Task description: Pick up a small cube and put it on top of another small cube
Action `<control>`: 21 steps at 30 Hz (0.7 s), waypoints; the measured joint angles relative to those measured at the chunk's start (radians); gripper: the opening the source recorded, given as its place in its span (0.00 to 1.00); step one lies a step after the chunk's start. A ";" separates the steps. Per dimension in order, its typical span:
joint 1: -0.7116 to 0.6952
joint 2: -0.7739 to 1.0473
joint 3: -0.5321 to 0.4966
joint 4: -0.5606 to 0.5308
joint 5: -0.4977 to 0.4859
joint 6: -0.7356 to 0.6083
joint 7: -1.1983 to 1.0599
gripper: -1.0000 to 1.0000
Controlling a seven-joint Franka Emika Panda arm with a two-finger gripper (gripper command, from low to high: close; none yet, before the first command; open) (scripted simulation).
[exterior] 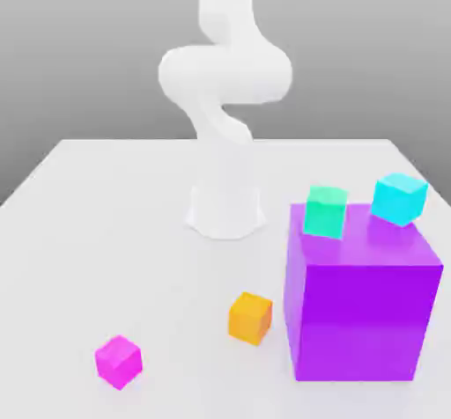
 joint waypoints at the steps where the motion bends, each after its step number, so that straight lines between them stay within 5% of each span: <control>1: -0.011 0.039 -0.003 -0.011 -0.001 0.019 0.012 0.50; 21: -0.182 0.768 -0.096 -0.217 0.028 0.367 0.194 0.50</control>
